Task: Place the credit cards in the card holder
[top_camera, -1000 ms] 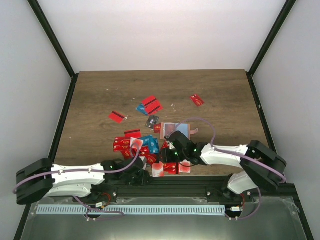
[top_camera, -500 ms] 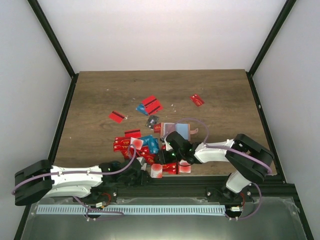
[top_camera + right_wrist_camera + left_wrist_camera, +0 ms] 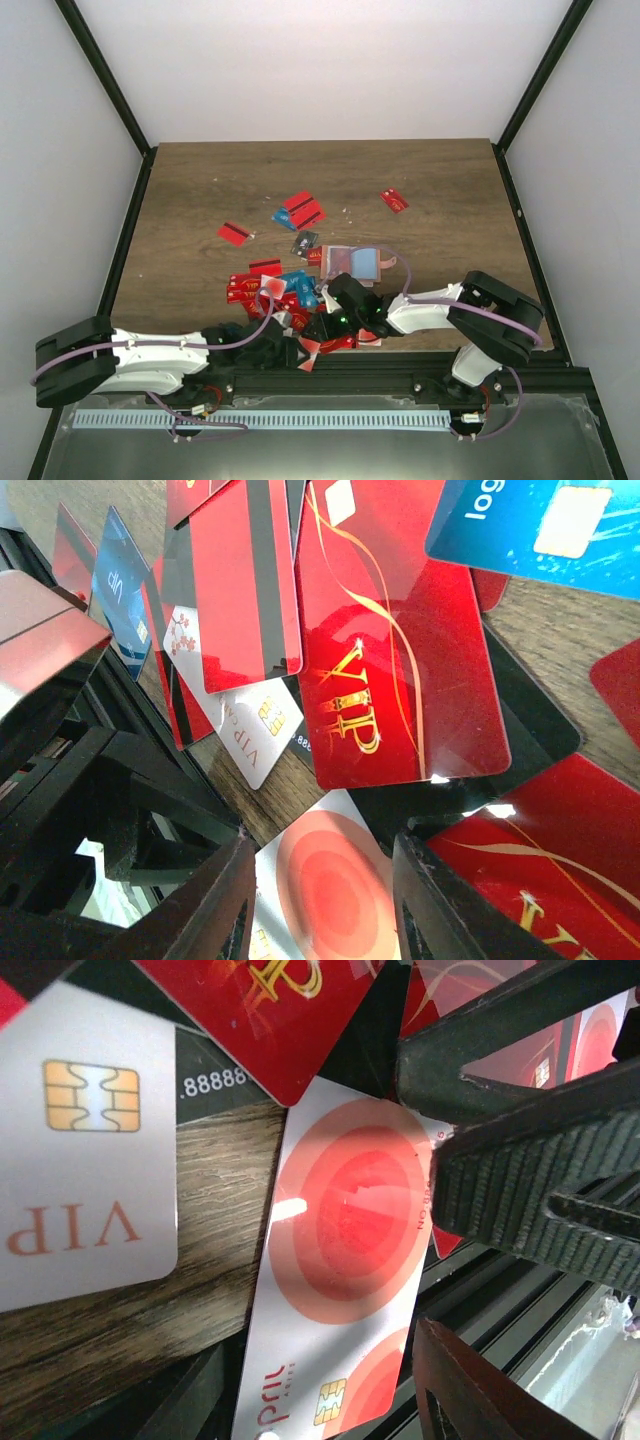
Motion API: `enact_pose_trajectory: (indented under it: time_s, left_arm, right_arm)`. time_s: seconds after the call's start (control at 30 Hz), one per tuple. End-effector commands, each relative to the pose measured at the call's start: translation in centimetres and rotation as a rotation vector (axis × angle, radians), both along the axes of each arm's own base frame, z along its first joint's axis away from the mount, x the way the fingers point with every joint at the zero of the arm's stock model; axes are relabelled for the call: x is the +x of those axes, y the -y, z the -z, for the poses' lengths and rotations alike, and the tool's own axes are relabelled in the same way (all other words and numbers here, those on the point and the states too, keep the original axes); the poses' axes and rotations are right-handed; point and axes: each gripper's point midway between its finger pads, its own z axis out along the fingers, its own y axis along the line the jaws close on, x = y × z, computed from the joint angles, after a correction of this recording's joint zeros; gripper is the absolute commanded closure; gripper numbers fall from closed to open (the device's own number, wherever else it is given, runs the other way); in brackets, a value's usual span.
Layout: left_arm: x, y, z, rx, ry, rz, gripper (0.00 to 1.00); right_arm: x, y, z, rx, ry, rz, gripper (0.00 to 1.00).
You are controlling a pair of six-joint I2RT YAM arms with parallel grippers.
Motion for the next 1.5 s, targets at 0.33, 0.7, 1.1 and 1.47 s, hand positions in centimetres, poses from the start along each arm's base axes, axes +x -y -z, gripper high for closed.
enact_pose_trajectory:
  time_s: [0.33, 0.7, 1.1, 1.47]
  left_arm:
    - [1.0, 0.6, -0.4, -0.049, 0.030, -0.054, 0.85]
    - [0.0, 0.8, 0.8, -0.031, -0.027, -0.023, 0.56]
    - [-0.8, 2.2, 0.8, -0.086, -0.040, 0.047, 0.44]
    - [-1.3, 3.6, 2.1, -0.085, -0.078, 0.073, 0.96]
  right_arm:
    - [-1.4, 2.7, 3.4, -0.142, -0.067, 0.024, 0.60]
    - [-1.8, 3.2, 3.5, -0.135, -0.076, 0.038, 0.59]
    - [-1.8, 3.7, 3.4, -0.133, -0.066, 0.047, 0.59]
    - [-2.0, 4.2, 3.3, -0.135, -0.064, 0.053, 0.60]
